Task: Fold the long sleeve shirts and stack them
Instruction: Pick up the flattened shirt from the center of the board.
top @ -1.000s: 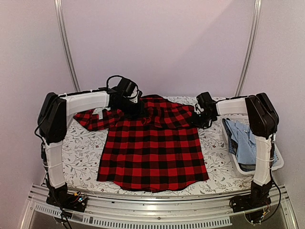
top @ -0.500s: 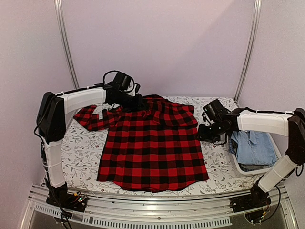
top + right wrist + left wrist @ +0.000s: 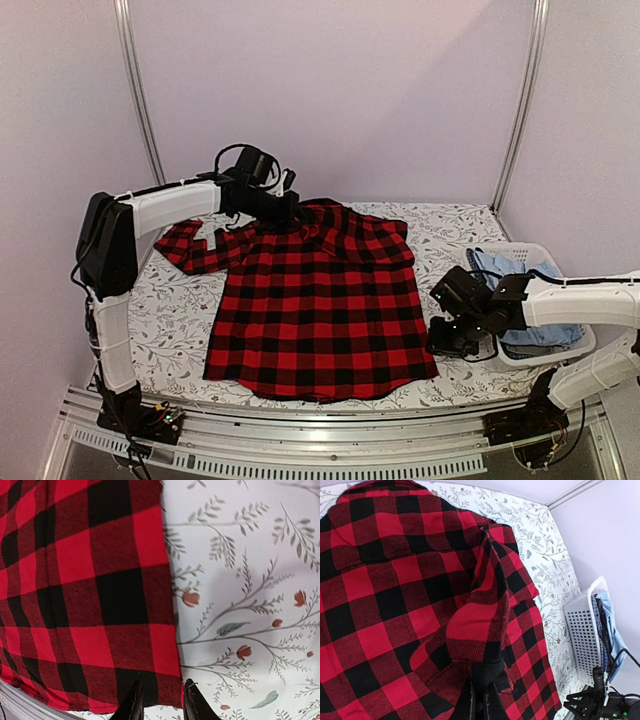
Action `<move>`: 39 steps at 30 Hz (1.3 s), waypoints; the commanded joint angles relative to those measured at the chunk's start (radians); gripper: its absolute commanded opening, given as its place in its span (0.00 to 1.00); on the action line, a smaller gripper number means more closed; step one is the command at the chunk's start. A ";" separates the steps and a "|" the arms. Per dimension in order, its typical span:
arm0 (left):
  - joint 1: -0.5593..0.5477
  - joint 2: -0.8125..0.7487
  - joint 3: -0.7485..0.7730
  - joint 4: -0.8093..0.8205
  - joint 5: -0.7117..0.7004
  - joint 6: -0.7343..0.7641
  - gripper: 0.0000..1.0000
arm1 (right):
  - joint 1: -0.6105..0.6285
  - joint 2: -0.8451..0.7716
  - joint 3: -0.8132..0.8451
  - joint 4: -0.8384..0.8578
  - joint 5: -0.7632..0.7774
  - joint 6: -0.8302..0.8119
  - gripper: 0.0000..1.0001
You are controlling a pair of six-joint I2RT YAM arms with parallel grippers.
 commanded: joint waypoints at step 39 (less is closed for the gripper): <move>0.147 -0.026 0.213 -0.078 0.067 0.040 0.00 | 0.214 0.136 0.207 -0.031 -0.026 0.038 0.00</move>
